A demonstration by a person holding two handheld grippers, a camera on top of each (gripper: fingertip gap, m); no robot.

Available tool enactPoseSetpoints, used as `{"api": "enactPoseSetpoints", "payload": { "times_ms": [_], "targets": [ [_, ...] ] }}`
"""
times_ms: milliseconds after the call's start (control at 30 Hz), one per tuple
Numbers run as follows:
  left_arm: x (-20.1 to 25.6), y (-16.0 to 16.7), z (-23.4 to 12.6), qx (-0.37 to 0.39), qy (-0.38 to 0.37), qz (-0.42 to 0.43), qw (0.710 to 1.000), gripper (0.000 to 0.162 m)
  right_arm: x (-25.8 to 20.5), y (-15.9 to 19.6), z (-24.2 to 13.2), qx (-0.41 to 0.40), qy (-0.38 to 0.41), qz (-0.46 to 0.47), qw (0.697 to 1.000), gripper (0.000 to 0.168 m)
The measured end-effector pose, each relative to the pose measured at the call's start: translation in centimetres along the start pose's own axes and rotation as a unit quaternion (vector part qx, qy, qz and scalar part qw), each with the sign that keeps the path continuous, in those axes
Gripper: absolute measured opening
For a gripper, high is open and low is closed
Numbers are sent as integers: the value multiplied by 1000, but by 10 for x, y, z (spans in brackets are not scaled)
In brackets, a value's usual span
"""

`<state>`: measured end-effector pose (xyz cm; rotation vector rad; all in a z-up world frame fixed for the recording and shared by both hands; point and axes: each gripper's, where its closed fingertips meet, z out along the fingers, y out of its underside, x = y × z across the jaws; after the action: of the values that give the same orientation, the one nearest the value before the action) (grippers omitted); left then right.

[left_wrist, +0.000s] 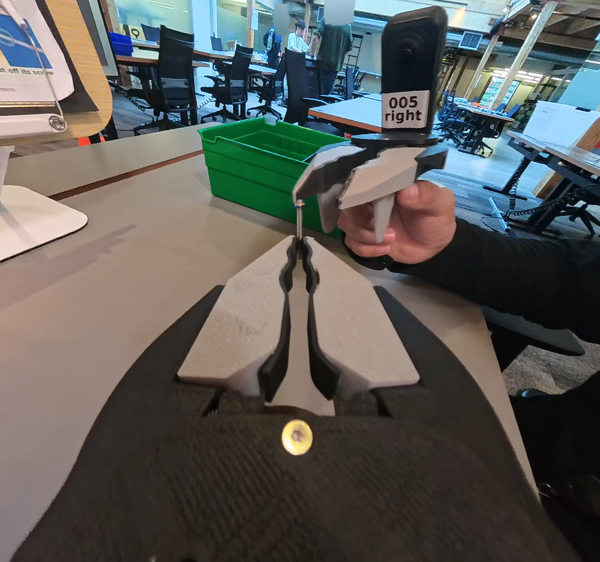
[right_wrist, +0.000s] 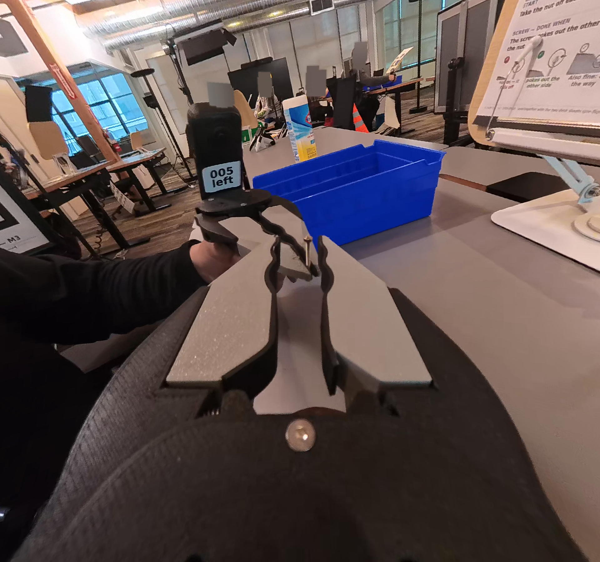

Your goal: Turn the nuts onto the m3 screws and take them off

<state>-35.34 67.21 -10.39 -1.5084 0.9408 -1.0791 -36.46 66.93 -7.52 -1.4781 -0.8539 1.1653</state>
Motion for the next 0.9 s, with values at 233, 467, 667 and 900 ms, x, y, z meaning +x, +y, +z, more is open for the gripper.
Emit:
{"api": "enactPoseSetpoints", "payload": {
  "times_ms": [233, 467, 667, 900],
  "targets": [
    [9, 2, 5, -6, 14, 6, 1000, 0, -9, 5, 11, -8, -14, 0, 1000, 22],
    [9, 2, 5, -7, 9, 12, 1000, 0, -7, 4, 9, -9, -8, -6, 1000, 20],
    [1, -1, 1, 0, 1, 4, 1000, 0, -1, -2, -2, 4, -3, 4, 1000, 19],
    [14, 5, 8, -16, 21, 21, 999, 0, -9, 8, 11, -16, -16, -2, 1000, 17]
  ]
}}
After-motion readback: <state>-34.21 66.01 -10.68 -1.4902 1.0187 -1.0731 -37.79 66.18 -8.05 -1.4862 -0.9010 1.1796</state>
